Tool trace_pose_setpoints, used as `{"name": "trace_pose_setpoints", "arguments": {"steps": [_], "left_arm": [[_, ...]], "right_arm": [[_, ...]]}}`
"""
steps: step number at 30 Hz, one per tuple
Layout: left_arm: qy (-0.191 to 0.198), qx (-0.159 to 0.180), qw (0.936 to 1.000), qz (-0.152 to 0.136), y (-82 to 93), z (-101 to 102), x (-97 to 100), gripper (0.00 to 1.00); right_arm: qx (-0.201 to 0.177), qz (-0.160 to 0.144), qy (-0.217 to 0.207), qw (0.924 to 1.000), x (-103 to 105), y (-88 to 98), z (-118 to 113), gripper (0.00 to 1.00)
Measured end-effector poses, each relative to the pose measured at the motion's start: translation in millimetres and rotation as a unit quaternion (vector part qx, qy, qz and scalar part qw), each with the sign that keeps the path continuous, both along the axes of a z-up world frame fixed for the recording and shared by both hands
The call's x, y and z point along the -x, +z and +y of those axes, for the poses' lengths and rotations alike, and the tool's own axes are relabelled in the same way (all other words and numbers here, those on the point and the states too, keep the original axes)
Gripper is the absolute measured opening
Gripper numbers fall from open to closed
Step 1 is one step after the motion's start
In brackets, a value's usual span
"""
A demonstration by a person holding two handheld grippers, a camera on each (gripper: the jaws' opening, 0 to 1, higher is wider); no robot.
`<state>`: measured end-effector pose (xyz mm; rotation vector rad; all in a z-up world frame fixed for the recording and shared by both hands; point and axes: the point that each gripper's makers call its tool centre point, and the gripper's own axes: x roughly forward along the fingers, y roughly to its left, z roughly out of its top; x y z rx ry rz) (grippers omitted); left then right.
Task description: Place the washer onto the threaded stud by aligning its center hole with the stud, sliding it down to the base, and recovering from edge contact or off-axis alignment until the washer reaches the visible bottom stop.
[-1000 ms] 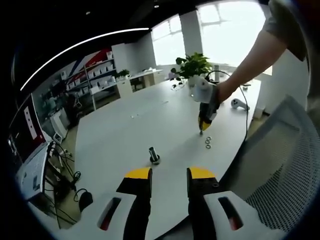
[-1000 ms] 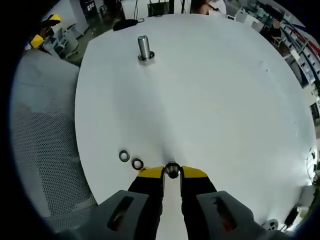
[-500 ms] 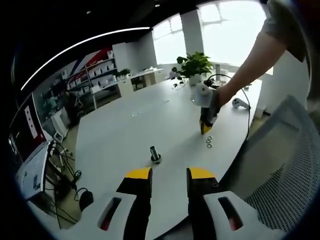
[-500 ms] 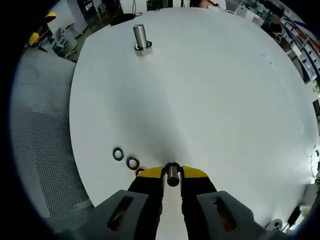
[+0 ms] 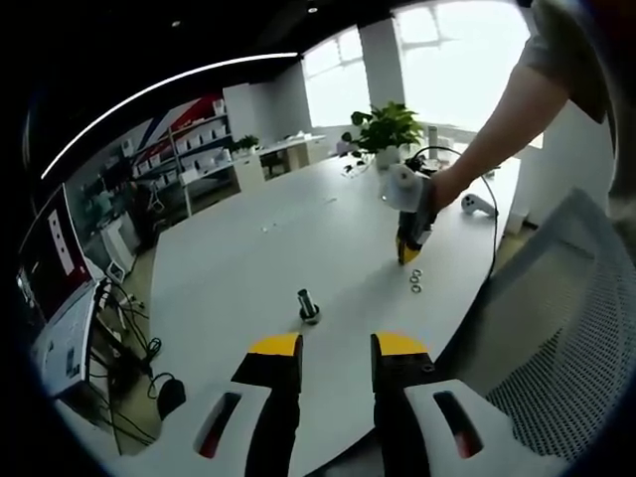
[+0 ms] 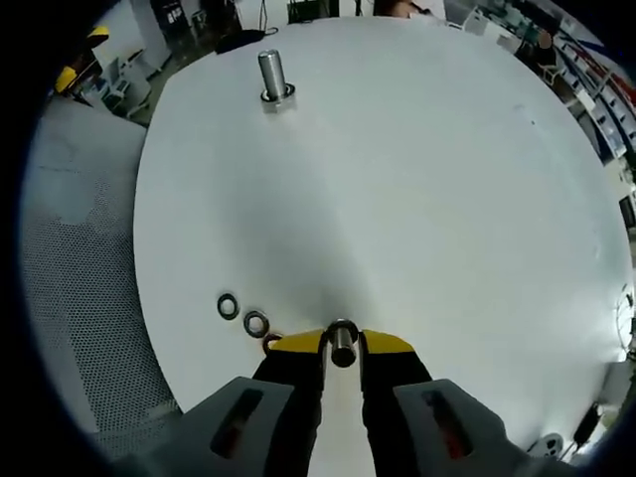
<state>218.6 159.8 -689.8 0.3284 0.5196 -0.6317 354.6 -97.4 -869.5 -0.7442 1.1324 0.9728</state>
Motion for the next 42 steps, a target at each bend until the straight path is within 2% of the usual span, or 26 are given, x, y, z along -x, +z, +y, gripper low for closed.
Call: {"name": "trace_pose_setpoints", "arguments": {"steps": [3, 13, 19, 26, 37, 42], "left_arm": [[0.0, 0.004, 1.0, 0.0, 0.7, -0.3, 0.3, 0.26], [-0.002, 0.005, 1.0, -0.002, 2.2, -1.7, 1.8, 0.26], [-0.003, 0.006, 1.0, -0.005, 4.0, -2.4, 2.5, 0.26], [-0.005, 0.004, 0.9999, -0.008, 5.0, -3.0, 2.8, 0.26], [-0.008, 0.001, 0.9999, -0.006, 4.0, -3.8, 3.4, 0.27], [-0.002, 0.009, 0.9999, -0.006, 5.3, -2.4, 2.2, 0.27]], "right_arm": [[-0.007, 0.002, -0.007, 0.9999, 0.3, 0.3, 0.0, 0.19], [-0.007, -0.007, -0.018, 0.9998, 3.0, 7.6, -11.7, 0.2], [-0.007, -0.006, -0.031, 0.9995, 12.6, 9.7, -22.2, 0.21], [-0.003, -0.004, -0.024, 0.9997, 25.7, 7.9, -28.6, 0.23], [-0.012, 0.004, 0.008, 0.9999, 37.3, 3.3, -12.9, 0.24], [-0.019, 0.009, 0.02, 0.9996, 41.8, -0.9, -3.0, 0.24]]}}
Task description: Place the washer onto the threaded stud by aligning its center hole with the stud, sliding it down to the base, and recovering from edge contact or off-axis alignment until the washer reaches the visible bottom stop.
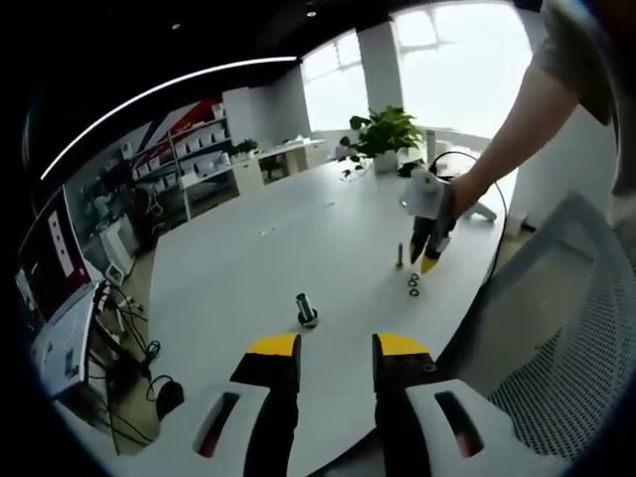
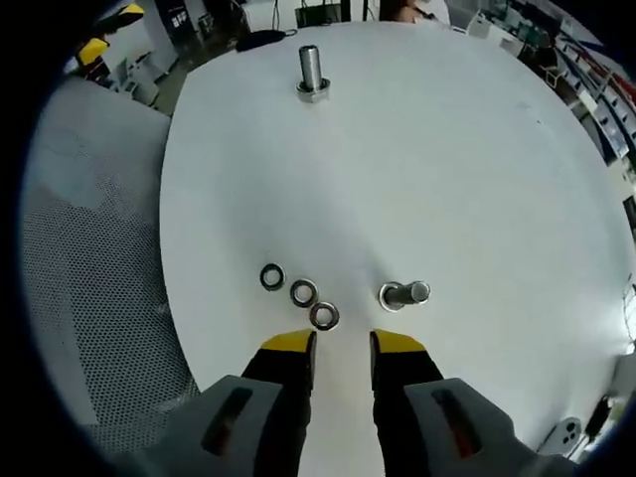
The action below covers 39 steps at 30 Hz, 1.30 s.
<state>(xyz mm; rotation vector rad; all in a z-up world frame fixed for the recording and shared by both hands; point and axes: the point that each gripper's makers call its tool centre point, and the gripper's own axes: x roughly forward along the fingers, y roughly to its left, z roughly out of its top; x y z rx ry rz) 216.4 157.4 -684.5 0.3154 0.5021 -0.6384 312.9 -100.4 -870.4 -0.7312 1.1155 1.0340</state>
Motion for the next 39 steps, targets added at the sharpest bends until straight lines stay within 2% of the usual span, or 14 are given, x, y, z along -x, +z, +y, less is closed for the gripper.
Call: {"name": "trace_pose_setpoints", "arguments": {"steps": [7, 13, 14, 18, 22, 29, 39], "left_arm": [[0.001, -0.003, 1.0, 0.001, -1.5, 1.0, -0.1, 0.27], [0.001, -0.005, 1.0, 0.001, -2.0, 1.1, -0.3, 0.27], [0.001, -0.004, 1.0, 0.002, -1.8, 1.0, -0.3, 0.27], [0.0, -0.004, 1.0, 0.004, -2.5, 0.9, -0.4, 0.26], [0.0, -0.004, 1.0, 0.004, -3.2, 1.1, -0.8, 0.26], [0.002, -0.004, 1.0, 0.004, -3.2, 1.6, -0.8, 0.26], [0.0, -0.004, 1.0, 0.005, -3.2, 0.6, -0.2, 0.26]], "right_arm": [[-0.007, 0.005, -0.006, 0.9999, -1.7, -4.8, 4.0, 0.23], [0.002, -0.006, 0.034, 0.9994, 0.0, -5.1, 6.7, 0.24], [-0.006, -0.01, 0.051, 0.9986, 1.8, -5.5, 10.8, 0.25], [-0.013, -0.019, 0.066, 0.9975, 3.4, -4.8, 13.0, 0.25], [-0.025, -0.022, 0.069, 0.9971, 3.2, -4.6, 11.5, 0.24], [-0.031, -0.026, 0.076, 0.9963, 2.8, -4.9, 11.7, 0.16], [-0.03, -0.022, 0.068, 0.997, 4.0, -4.9, 5.1, 0.16]]}}
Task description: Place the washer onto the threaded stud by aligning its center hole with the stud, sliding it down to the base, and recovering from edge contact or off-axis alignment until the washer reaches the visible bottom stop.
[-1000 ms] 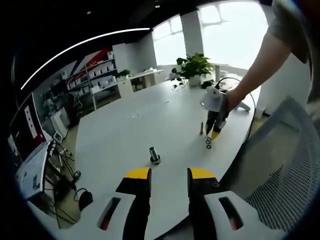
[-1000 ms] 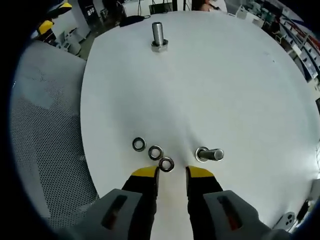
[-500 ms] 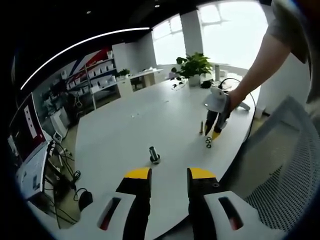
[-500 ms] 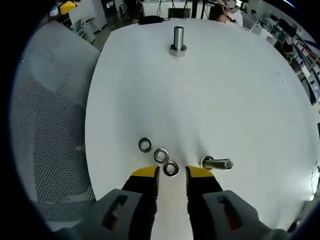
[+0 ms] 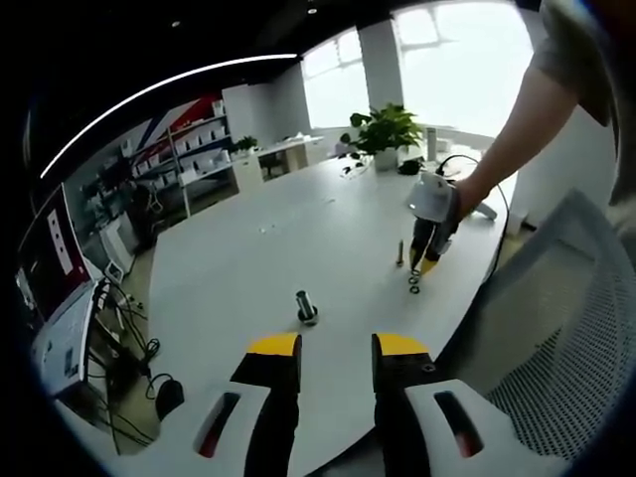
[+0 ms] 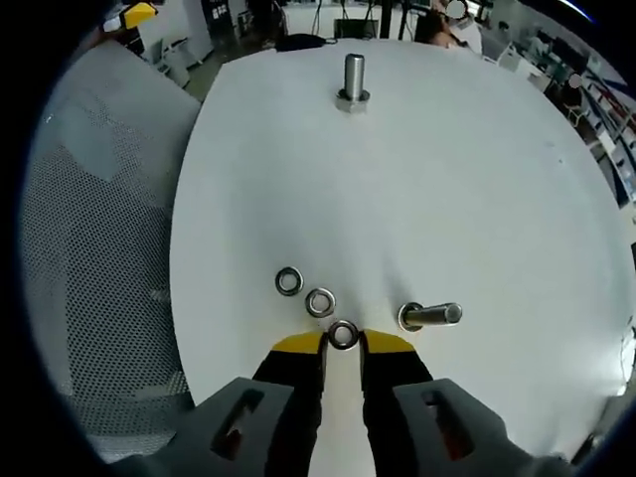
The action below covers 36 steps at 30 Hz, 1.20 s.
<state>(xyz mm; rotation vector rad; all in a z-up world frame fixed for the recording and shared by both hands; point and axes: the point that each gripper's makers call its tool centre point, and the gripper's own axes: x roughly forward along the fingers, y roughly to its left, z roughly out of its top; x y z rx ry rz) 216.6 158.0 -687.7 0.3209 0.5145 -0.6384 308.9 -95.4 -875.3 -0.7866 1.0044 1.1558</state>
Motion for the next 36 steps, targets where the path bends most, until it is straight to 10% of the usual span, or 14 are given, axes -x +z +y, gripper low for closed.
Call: {"name": "trace_pose_setpoints", "arguments": {"steps": [36], "left_arm": [[-0.002, -0.001, 1.0, -0.008, 3.0, -0.1, -0.1, 0.26]], "right_arm": [[0.139, 0.012, -0.004, 0.9902, 1.5, -2.4, -2.6, 0.15]]}}
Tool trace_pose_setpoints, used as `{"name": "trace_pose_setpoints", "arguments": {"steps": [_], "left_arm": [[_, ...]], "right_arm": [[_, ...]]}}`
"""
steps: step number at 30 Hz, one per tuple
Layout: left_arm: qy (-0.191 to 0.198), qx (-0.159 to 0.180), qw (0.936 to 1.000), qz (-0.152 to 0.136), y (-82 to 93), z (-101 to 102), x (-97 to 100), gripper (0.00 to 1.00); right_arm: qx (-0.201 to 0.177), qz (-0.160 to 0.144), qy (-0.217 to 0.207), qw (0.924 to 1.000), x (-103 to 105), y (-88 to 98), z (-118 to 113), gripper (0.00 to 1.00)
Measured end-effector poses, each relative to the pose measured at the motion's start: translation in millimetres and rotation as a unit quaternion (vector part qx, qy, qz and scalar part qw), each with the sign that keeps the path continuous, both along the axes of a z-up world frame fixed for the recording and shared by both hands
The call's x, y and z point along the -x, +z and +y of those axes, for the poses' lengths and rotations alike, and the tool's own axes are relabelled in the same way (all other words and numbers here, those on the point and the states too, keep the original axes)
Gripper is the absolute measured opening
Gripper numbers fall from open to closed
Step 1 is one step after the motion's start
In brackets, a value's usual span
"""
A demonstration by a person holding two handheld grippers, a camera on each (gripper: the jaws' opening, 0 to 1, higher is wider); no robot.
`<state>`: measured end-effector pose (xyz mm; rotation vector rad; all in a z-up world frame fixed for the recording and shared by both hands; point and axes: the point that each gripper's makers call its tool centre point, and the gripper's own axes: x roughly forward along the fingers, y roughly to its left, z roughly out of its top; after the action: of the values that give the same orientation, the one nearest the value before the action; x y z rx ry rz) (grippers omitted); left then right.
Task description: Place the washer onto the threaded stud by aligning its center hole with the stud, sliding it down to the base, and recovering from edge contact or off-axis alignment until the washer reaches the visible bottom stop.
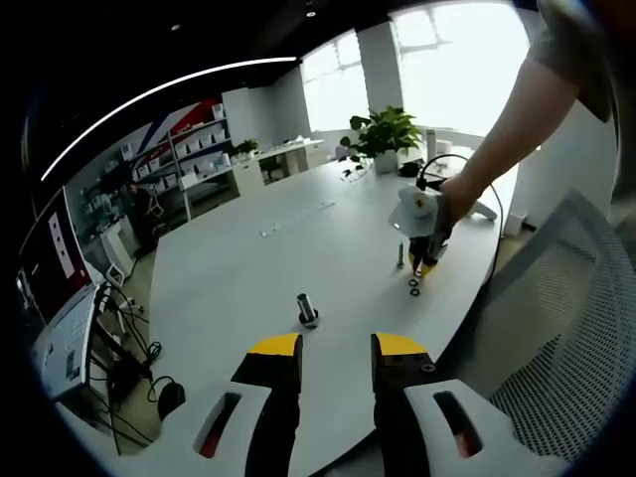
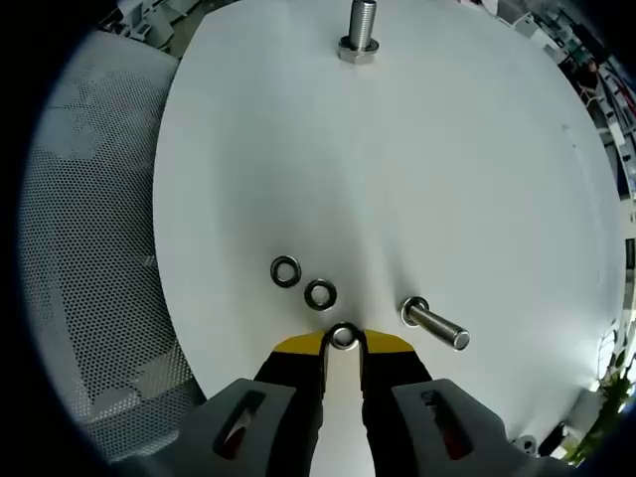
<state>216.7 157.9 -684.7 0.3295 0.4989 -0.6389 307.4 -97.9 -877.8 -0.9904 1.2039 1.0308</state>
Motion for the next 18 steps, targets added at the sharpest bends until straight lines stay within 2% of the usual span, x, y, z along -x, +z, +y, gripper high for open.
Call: {"name": "trace_pose_setpoints", "arguments": {"steps": [6, 9, 12, 18], "left_arm": [[0.002, 0.001, 1.0, -0.002, 0.6, 0.5, -0.2, 0.26], [0.004, 0.001, 1.0, -0.004, 1.5, 1.6, -0.4, 0.26], [0.006, 0.002, 1.0, -0.005, 2.3, 2.0, -0.9, 0.26], [0.004, -0.002, 1.0, -0.005, 1.6, 1.3, -0.7, 0.26]], "right_arm": [[-0.052, -0.011, -0.036, 0.9979, -0.2, 1.8, -1.7, 0.15], [-0.087, -0.022, -0.066, 0.9938, -0.2, 2.0, -2.3, 0.14], [-0.098, -0.024, -0.084, 0.9913, 0.2, 3.4, -3.9, 0.14], [-0.096, -0.019, -0.083, 0.9917, -1.1, 1.7, -4.0, 0.14]]}}
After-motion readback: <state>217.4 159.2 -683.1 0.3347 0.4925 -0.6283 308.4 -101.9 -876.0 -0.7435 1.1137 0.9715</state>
